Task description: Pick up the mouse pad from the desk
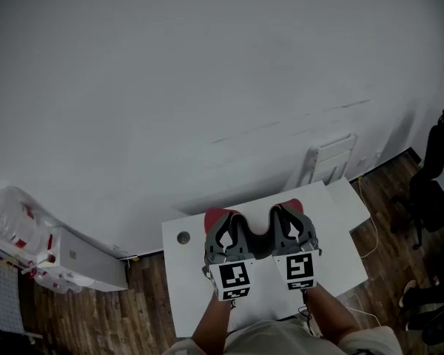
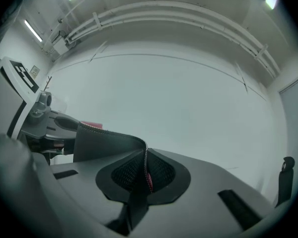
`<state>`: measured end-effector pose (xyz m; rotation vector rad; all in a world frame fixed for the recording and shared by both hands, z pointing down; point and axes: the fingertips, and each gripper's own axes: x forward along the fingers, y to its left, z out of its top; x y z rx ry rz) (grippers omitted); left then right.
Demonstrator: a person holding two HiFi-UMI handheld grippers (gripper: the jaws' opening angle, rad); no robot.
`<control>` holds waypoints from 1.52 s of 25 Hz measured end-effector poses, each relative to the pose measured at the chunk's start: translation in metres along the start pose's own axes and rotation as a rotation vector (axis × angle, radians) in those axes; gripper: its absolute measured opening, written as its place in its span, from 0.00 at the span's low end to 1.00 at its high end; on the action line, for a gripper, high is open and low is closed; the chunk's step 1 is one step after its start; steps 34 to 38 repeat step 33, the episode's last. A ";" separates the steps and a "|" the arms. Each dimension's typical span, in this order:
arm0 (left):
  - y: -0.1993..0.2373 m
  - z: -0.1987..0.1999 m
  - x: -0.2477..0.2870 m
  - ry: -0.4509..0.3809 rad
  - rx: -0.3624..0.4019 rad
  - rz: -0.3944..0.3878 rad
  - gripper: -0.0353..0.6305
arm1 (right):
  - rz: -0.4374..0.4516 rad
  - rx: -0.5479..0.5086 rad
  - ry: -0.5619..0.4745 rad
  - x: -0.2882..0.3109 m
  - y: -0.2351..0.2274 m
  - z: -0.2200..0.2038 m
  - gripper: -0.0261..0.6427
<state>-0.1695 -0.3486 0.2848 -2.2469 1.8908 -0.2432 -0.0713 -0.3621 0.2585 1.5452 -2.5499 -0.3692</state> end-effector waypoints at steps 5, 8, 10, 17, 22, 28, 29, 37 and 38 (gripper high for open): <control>0.015 0.024 -0.011 -0.033 0.009 0.009 0.10 | 0.003 0.014 -0.032 -0.010 -0.002 0.019 0.12; 0.021 0.027 -0.015 -0.040 0.003 0.012 0.10 | -0.004 0.011 -0.038 -0.014 -0.003 0.024 0.12; 0.021 0.031 -0.017 -0.048 0.012 0.014 0.10 | -0.006 -0.001 -0.036 -0.016 -0.002 0.024 0.12; 0.025 0.034 -0.026 -0.060 -0.003 0.023 0.10 | -0.001 0.010 -0.021 -0.021 0.003 0.024 0.12; 0.028 0.034 -0.031 -0.062 -0.004 0.022 0.10 | 0.007 -0.004 -0.005 -0.023 0.008 0.028 0.12; 0.027 0.033 -0.032 -0.060 -0.009 0.011 0.10 | 0.004 -0.003 -0.019 -0.024 0.010 0.029 0.12; 0.026 0.034 -0.032 -0.062 -0.010 0.009 0.10 | 0.001 0.000 -0.028 -0.024 0.010 0.029 0.12; 0.021 0.039 -0.034 -0.077 -0.008 0.002 0.10 | 0.000 0.003 -0.042 -0.026 0.008 0.030 0.12; 0.021 0.039 -0.034 -0.077 -0.008 0.002 0.10 | 0.000 0.003 -0.042 -0.026 0.008 0.030 0.12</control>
